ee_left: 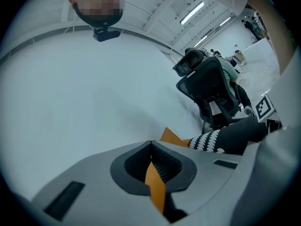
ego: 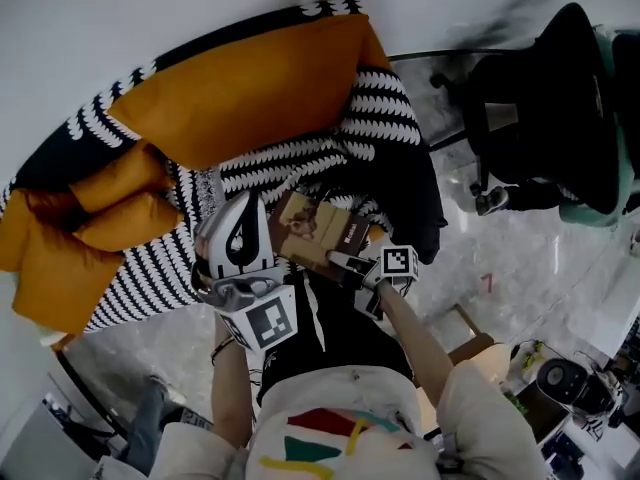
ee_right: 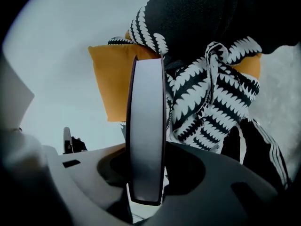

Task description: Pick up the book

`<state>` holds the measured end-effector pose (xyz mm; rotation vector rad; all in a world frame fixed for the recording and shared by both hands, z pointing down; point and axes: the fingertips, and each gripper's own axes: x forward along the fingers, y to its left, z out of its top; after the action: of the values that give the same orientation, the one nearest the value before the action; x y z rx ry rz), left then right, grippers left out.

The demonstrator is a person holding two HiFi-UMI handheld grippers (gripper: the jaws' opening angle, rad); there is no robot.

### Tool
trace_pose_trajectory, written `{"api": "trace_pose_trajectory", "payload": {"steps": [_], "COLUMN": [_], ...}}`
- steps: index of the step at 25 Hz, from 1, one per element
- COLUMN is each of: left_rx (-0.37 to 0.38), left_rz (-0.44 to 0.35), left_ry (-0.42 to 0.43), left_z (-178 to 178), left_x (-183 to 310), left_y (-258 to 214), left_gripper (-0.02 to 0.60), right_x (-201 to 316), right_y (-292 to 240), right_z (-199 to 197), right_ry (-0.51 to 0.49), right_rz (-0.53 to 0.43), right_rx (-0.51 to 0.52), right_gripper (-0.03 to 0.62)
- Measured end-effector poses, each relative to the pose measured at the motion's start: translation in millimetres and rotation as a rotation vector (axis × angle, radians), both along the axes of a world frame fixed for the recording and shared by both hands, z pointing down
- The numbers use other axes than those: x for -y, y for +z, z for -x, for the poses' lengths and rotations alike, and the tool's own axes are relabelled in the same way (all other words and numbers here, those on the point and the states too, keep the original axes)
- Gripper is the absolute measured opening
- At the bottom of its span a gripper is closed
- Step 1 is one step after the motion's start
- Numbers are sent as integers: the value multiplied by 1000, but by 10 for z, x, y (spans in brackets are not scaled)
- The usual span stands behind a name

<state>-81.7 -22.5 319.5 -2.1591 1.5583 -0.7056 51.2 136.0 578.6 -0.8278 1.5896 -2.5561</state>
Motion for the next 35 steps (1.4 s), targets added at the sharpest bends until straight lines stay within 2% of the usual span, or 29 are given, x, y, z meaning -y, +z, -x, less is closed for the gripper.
{"api": "trace_pose_trajectory", "payload": {"steps": [4, 9, 13, 17, 22, 27, 32, 35], "left_rx": [-1, -10, -88, -147, -135, -164, -162, -188], "left_rz": [-17, -90, -125, -177, -258, -289, -334, -347], "left_ry": [-7, -40, -102, -111, -89, -72, -46, -29], "left_z": [-47, -52, -5, -38, -99, -111, -89, -87], "left_x": [-64, -37, -63, -81, -143, -221, -187, -155], "left_y": [-344, -786, -1156, -1509, -1866, -2082, -2316, -2452], "left_gripper": [8, 8, 8, 8, 8, 8, 8, 8], "right_x": [-150, 164, 443, 775, 1151, 1418, 1687, 1738], "right_y": [-445, -882, -1355, -1807, -2406, -3060, -3815, -4230], "right_z": [125, 303, 327, 299, 310, 368, 487, 515], "right_ry": [-42, -98, -108, -121, -142, -188, -125, -73], "right_rz": [-72, -210, -330, -511, -755, -1020, -1245, -1360], "right_rx": [26, 18, 5, -91, -229, -398, -482, -526], "right_gripper": [161, 161, 161, 160, 159, 158, 158, 158]}}
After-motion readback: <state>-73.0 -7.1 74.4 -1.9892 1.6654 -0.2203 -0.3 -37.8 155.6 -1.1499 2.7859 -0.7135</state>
